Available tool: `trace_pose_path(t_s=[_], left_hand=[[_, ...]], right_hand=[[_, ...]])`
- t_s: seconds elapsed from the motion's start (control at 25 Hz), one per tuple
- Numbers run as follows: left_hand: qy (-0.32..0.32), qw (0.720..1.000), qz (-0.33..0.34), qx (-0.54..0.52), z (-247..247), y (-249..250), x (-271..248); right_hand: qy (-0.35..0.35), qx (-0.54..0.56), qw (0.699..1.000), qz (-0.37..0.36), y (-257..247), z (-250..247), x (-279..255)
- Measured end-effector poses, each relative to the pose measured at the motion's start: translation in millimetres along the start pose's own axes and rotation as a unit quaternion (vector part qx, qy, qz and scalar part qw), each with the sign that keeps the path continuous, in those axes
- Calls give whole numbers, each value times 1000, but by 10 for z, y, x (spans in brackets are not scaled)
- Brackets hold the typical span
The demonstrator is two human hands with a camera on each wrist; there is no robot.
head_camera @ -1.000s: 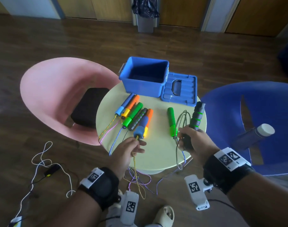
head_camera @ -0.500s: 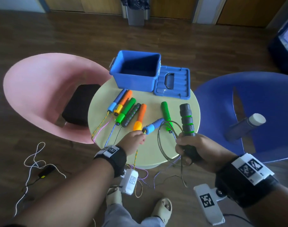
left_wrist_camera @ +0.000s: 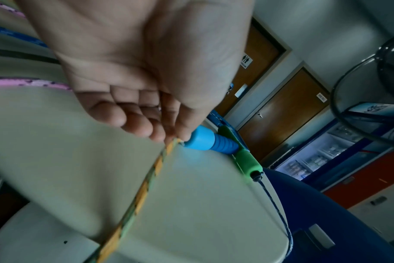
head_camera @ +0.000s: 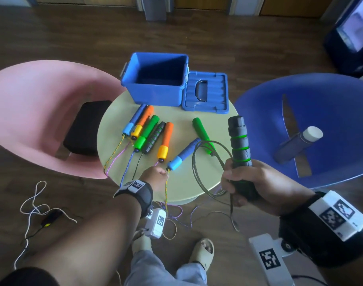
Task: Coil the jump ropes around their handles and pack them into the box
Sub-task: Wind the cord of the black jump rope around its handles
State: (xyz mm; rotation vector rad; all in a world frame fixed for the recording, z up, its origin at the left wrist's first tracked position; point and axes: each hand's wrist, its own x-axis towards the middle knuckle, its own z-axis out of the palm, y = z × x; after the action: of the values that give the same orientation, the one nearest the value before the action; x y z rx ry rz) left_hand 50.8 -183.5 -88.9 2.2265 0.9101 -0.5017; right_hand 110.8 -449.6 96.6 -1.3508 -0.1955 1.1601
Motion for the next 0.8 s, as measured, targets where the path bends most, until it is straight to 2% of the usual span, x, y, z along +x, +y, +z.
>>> trace_pose_path(t_s=[0.08,0.2,0.28,0.32,0.36,0.44,0.52,0.56,0.64,0.72,0.8], left_hand=[[13,998,-15,-55,-36,-20,-37],[66,990,-11,-125,-76,-41,-181],[93,986,21,-138,-35,-4,-371],[87,984,60,-146,1,19,-474],[55,980,115,-151,35,71,-589],[-82,961,232,-124,91,196,-820],[-229,932,270,-72,170,272,-946],[-274,921,271,-49,244,262,-953],[-312,923,226,-9,373,143,-917],[-292,944,153,32,490,-185,-820],[-234,969,62,57,527,-604,-749]], right_hand=[[10,-2,1000,-9,3,16,12],[23,-16,999,-21,-5,45,57],[27,-18,999,-25,-26,78,87],[22,-13,999,-29,-41,105,109],[16,-6,999,-36,-54,128,127],[4,13,998,-59,-96,191,177],[-1,63,993,-98,-151,263,239],[-3,103,987,-122,-191,296,263],[5,178,967,-182,-312,330,293],[40,206,948,-239,-463,272,285],[76,179,942,-272,-587,137,255]])
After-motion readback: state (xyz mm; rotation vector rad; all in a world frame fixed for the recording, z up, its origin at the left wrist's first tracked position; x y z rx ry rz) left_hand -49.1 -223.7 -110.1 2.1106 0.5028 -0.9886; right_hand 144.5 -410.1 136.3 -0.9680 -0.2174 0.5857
